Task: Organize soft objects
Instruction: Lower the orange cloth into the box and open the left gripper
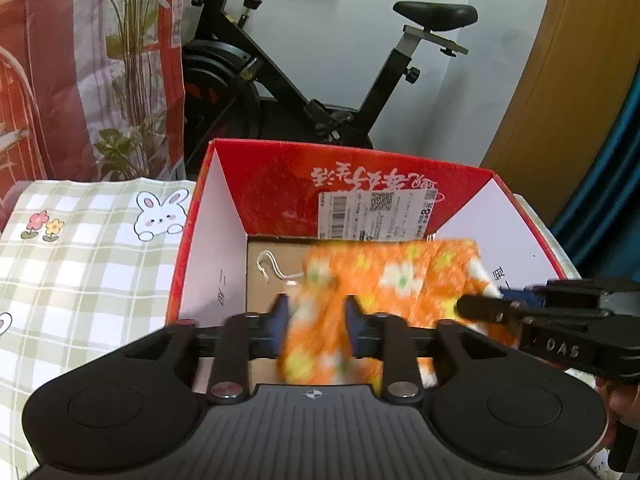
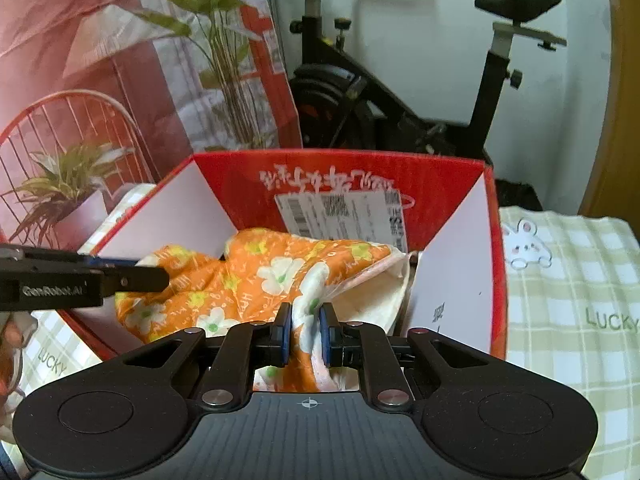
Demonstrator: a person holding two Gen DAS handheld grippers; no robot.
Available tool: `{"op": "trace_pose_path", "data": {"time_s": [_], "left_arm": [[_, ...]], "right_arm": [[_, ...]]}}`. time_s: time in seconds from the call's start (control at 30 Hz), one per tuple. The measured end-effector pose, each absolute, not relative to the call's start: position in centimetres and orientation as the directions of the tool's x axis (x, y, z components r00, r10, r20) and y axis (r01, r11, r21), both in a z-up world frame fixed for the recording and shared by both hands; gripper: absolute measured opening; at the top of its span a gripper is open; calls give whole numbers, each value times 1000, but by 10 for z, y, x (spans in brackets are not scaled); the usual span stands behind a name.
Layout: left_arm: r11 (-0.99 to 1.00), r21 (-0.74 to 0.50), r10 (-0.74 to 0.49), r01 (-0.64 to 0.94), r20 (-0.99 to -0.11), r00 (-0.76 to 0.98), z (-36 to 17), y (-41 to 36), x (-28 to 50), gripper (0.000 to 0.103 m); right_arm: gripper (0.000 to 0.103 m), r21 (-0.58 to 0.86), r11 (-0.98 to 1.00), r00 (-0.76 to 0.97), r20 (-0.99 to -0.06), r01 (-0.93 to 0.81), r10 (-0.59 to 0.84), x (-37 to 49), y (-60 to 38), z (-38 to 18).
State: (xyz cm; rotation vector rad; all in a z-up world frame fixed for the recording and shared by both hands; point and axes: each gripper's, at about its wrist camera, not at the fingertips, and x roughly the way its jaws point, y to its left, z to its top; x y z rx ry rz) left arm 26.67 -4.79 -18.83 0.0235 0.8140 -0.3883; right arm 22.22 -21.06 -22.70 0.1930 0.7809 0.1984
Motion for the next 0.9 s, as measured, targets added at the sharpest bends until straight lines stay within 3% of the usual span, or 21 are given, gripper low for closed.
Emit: {"op": "trace_pose_path", "data": {"time_s": [0.23,0.37,0.5,0.57,0.63,0.7,0.83,0.9], "left_arm": [[931,-134,-333,339,-695,637,-183,-48,268,42],[928,-123,-334,350,-691,641,-183,-50,263,42],[923,-107,-340,370,-676,654,-178,-50,256,50],[921,-101,-342,375,-667,662,-174,-51,253,58],[919,-98,-347,382,-661,665,-171,-51,248,62],[917,-92,-349,388,-655,670,-167,-51,243,71],[913,-90,-362,398,-628,689,-156,-49,227,98],[913,-89,-365,399,-618,697,-150,-47,220,100]], "right_arm": [[13,261,957,644,-712,-127,279,234,-192,-230],[16,186,975,629,-745,-122,221,239,-178,-232],[32,123,989,645,-750,-83,148,232,-180,-228],[46,105,992,659,-741,-76,129,227,-182,-222],[66,101,993,678,-725,-68,120,220,-185,-215],[74,99,993,697,-708,-62,114,213,-188,-207],[102,104,993,737,-667,-54,110,196,-191,-190],[103,108,993,750,-652,-51,109,186,-193,-182]]}}
